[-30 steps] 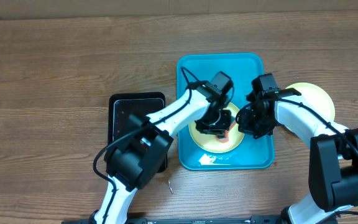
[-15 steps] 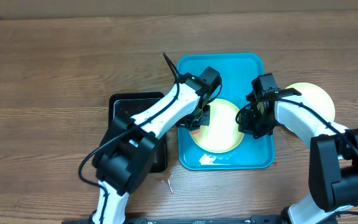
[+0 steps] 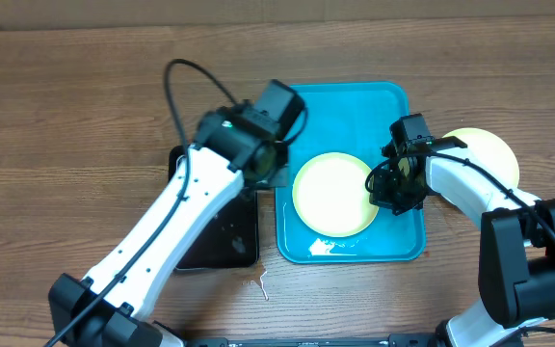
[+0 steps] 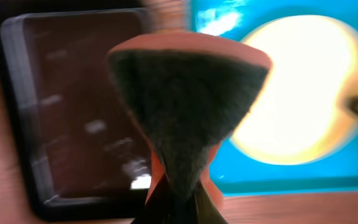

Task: Clean dirty plates on tray and stack at the side
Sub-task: 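Return the sponge to the black tray with the left gripper, then lift the yellow plate with the right gripper and tilt it over the black tray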

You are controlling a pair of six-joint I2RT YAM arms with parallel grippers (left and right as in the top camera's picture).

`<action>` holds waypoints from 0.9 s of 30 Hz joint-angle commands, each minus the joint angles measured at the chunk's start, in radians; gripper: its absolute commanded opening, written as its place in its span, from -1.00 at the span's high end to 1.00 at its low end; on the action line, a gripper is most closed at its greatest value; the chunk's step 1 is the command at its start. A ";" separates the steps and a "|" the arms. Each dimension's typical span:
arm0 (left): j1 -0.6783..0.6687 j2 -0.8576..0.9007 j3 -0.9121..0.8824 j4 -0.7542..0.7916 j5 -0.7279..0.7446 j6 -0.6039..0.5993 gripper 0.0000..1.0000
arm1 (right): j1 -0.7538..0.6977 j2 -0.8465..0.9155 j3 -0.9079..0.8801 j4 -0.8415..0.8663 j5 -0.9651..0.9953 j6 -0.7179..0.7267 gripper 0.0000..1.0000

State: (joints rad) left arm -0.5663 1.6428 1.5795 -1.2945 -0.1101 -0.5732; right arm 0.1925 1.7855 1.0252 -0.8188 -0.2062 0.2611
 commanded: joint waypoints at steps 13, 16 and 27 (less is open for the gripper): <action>0.214 0.025 -0.555 0.371 0.053 -0.011 0.67 | 0.003 0.019 -0.031 -0.008 0.047 0.000 0.92; 0.232 0.025 -0.561 0.372 0.063 -0.005 0.51 | 0.003 0.009 -0.027 -0.023 0.048 -0.002 0.92; 0.386 -0.028 -0.205 0.053 0.148 0.084 -1.00 | 0.128 -0.248 0.147 -0.227 0.129 -0.034 0.92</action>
State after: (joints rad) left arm -0.2485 1.6680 1.2324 -1.1767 0.0116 -0.5434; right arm 0.2356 1.6356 1.0695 -1.0260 -0.1249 0.2581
